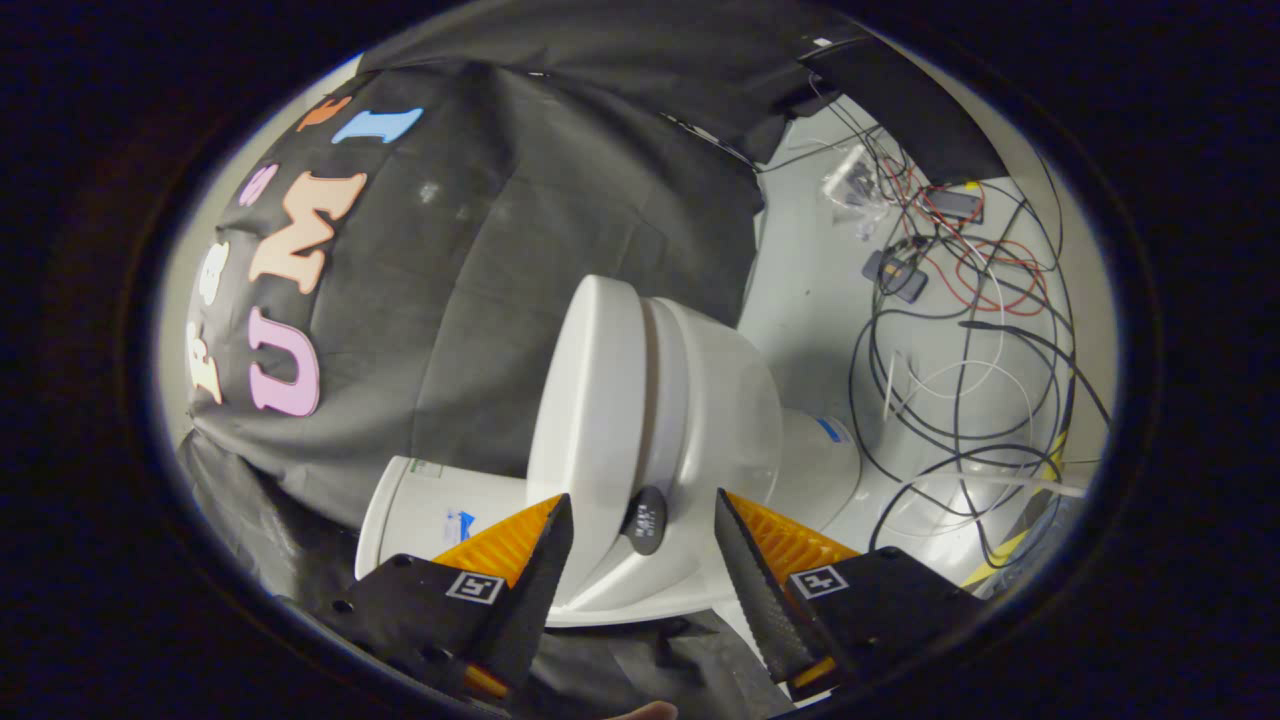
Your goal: Open the toilet lid.
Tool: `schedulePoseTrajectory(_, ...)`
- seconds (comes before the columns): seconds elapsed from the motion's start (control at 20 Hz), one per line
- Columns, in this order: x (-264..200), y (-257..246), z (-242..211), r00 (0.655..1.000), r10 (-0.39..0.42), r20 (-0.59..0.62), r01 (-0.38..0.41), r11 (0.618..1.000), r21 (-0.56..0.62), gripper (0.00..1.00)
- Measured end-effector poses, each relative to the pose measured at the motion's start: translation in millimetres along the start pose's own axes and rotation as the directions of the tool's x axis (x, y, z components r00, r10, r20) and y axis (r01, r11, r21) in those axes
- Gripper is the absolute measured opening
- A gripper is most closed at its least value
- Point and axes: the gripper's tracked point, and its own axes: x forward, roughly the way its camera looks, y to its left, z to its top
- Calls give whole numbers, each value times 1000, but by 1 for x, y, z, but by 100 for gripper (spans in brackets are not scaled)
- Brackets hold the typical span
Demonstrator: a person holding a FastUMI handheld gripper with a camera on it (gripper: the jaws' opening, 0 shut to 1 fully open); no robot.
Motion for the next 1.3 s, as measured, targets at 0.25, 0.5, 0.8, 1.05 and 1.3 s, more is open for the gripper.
schedulePoseTrajectory(0.25,23,8,-24,997,43,-67,-43,999,-2,49)
schedulePoseTrajectory(0.5,22,10,-18,995,87,-48,-77,979,187,9)
schedulePoseTrajectory(0.8,28,12,-24,999,6,-51,1,991,133,2)
schedulePoseTrajectory(1.05,18,26,-21,999,-44,-25,45,998,44,2)
schedulePoseTrajectory(1.3,-4,78,-10,999,-13,31,15,998,-66,1)
